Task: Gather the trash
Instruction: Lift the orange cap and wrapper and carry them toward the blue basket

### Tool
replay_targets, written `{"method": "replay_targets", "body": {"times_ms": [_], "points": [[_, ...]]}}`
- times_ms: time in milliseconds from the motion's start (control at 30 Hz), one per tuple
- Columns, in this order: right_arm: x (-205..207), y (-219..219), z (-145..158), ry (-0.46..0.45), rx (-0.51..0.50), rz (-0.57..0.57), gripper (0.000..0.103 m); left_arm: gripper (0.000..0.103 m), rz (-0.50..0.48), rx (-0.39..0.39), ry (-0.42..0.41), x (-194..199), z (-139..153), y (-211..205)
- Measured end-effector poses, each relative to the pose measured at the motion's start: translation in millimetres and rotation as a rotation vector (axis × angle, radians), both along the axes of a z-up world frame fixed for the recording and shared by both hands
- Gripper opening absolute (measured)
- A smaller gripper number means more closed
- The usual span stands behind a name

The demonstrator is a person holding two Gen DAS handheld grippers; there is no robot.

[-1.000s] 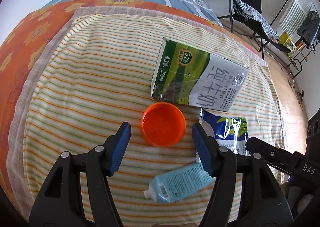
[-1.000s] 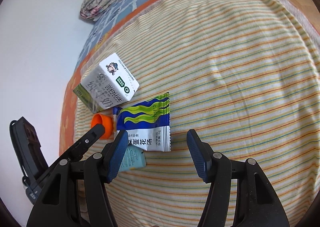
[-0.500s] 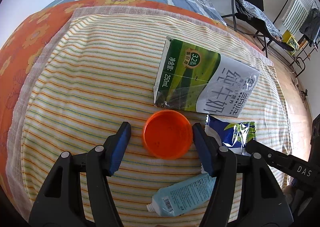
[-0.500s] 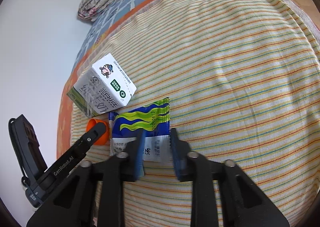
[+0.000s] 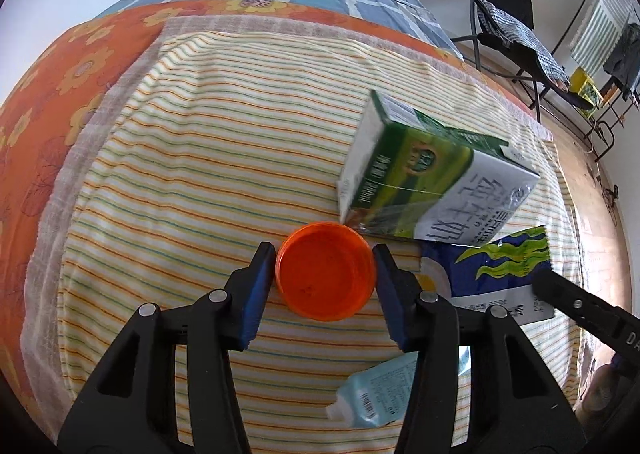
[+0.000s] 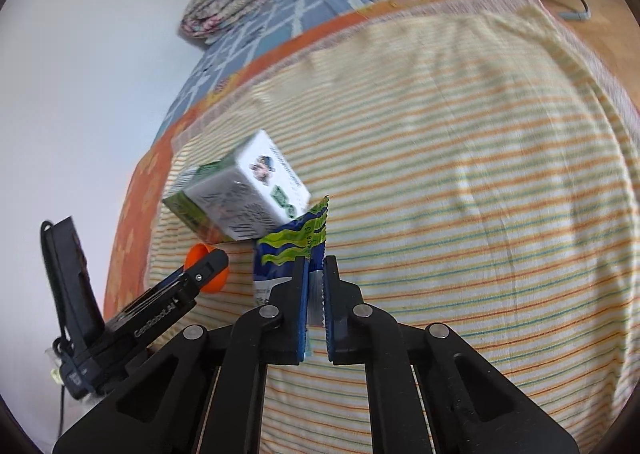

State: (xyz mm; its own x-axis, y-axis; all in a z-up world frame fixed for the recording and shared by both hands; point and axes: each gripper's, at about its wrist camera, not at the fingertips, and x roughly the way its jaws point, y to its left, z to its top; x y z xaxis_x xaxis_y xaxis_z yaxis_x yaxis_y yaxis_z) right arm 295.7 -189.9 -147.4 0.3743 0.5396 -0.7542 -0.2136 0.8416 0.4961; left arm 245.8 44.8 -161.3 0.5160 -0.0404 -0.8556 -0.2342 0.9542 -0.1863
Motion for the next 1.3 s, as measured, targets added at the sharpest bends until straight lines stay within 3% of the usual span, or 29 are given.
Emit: {"method": "replay_targets", "body": {"times_ms": [300, 667, 1300], "points": [[-20, 12, 33, -0.149, -0.074, 0.069, 0.001, 0.051, 0.033, 0.002, -0.025, -19, 14, 20], [-45, 5, 60, -0.251, -0.131, 0.083, 0.001, 0.051, 0.019, 0.025, -0.084, -49, 48, 21], [-132, -21, 113, -0.39, -0.1, 0.178, 0.001, 0.051, -0.081, 0.089, -0.228, -137, 114, -16]]}}
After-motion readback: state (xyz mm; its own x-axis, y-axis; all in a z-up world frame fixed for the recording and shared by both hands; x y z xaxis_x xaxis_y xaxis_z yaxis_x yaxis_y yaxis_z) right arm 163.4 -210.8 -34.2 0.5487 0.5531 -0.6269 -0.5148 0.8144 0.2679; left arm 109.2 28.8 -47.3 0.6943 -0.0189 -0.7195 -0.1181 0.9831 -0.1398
